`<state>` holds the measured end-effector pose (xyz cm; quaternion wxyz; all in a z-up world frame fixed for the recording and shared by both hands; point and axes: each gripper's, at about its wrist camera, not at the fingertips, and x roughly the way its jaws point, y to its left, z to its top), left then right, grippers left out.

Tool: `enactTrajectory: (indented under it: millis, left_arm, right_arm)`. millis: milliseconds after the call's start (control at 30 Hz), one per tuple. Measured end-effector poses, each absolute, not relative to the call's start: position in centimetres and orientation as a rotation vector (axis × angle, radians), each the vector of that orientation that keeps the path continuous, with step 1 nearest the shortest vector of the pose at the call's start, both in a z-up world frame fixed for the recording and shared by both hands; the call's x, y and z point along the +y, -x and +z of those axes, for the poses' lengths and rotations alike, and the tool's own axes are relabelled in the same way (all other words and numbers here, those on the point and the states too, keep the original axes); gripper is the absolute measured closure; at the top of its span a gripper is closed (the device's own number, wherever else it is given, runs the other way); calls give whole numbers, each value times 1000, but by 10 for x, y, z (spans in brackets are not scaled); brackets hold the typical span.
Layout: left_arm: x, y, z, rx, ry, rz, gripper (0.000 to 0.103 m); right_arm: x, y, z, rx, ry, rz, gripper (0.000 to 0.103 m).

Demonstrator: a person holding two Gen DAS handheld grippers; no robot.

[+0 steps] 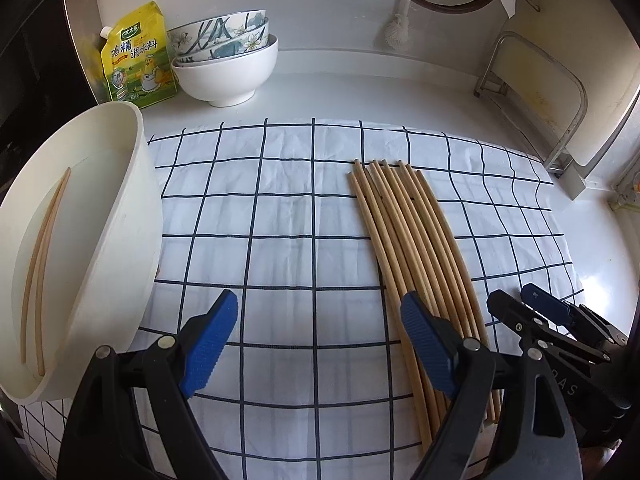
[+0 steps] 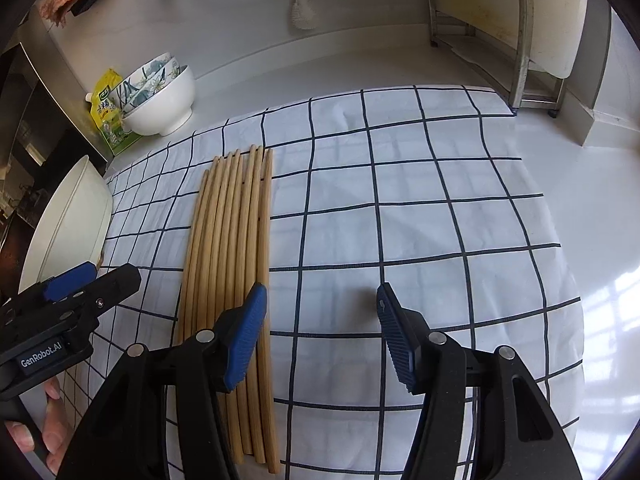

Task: Organize utensils
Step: 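Lower the right tool over the chopstick row and position its fingers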

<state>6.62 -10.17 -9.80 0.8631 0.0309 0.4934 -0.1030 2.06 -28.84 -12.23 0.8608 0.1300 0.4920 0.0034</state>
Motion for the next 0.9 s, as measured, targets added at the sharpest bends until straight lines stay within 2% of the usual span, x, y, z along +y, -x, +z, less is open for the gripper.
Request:
enactTrajectory:
  millis: [900]
  left_arm:
    - [-106, -60, -111, 1068, -55, -219, 21]
  right_arm:
    - [-270, -27, -124, 1076, -76, 18, 47]
